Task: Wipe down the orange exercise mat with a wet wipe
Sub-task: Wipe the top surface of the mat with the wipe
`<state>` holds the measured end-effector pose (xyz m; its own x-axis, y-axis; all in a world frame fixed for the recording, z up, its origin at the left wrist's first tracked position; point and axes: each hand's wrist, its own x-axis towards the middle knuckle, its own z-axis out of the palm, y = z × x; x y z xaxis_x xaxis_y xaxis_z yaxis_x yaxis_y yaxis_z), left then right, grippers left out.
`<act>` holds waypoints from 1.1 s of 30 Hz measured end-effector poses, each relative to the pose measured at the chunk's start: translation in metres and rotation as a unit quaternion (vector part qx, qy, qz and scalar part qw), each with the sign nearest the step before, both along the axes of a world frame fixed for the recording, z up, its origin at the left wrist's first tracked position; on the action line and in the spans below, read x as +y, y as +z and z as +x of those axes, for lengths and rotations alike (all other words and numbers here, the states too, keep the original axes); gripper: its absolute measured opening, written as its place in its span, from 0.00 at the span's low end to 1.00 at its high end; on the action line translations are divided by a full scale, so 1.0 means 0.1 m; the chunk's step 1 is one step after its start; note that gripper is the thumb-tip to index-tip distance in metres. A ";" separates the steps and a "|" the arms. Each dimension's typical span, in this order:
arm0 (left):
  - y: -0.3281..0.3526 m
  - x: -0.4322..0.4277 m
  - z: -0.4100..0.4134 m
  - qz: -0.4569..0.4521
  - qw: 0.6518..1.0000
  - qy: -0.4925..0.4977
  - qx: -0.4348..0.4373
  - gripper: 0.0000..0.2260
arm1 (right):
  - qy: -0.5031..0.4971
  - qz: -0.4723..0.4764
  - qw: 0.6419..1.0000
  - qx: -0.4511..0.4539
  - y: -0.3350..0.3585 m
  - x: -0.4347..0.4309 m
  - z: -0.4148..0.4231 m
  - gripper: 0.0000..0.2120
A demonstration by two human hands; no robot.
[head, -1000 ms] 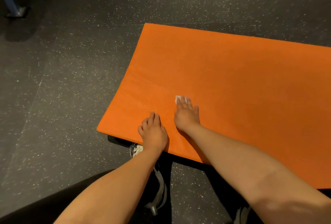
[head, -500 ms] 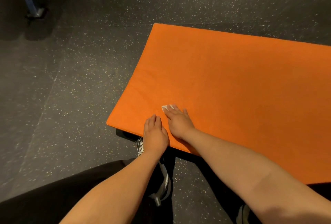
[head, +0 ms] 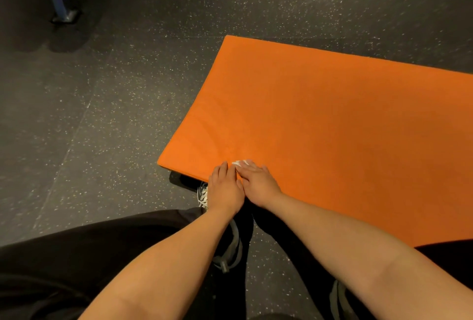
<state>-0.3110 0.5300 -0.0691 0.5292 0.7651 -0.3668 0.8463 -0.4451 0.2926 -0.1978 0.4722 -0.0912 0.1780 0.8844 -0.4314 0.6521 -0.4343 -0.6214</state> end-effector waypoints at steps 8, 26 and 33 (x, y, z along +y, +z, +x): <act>0.08 -0.04 0.05 0.009 0.998 -0.036 0.054 0.23 | -0.074 -0.100 0.990 -0.068 0.11 -0.13 0.08 0.27; -0.05 -0.05 0.29 -0.078 0.987 -0.085 0.111 0.22 | 0.006 -0.088 0.990 -0.108 -0.08 -0.35 0.26 0.27; -0.19 -0.05 0.37 -0.072 0.992 -0.071 0.076 0.23 | -0.036 -0.070 0.993 -0.092 -0.21 -0.19 0.24 0.28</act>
